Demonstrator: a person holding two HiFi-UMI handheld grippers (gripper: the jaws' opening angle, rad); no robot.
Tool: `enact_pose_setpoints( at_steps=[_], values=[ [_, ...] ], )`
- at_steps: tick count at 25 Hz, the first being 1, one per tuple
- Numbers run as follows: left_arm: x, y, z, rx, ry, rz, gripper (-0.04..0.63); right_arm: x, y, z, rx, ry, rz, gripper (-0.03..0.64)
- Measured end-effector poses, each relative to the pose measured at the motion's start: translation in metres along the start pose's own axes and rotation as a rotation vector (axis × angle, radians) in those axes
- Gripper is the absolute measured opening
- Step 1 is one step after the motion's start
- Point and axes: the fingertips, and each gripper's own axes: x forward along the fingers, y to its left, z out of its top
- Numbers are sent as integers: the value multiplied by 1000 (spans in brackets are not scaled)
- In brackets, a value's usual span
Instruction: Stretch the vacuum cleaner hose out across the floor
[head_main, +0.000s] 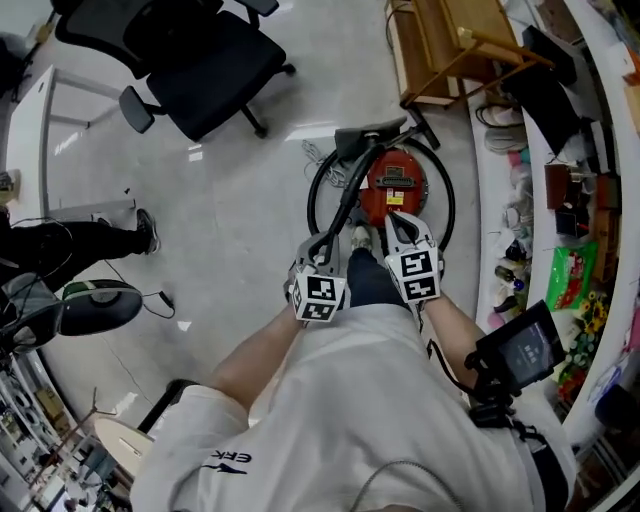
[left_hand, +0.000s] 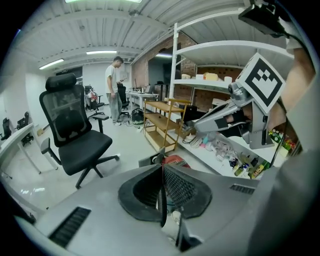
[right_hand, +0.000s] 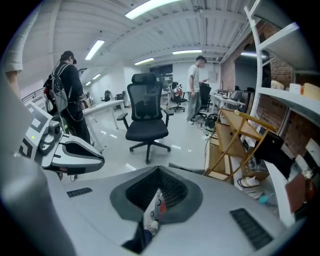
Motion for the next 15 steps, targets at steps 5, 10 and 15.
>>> enact_pose_setpoints(
  at_steps=[5,10,15],
  values=[
    [34,-5,-7,-10,45,5,2,36,-18,-9,-24,43,42,2],
    [71,-6,-20,-14,92,4,3,74,-30,-31,-78,96,80,3],
    [104,-5,-39,4,150,21,5,108,-33,-57,-199,161,148,3]
  ],
)
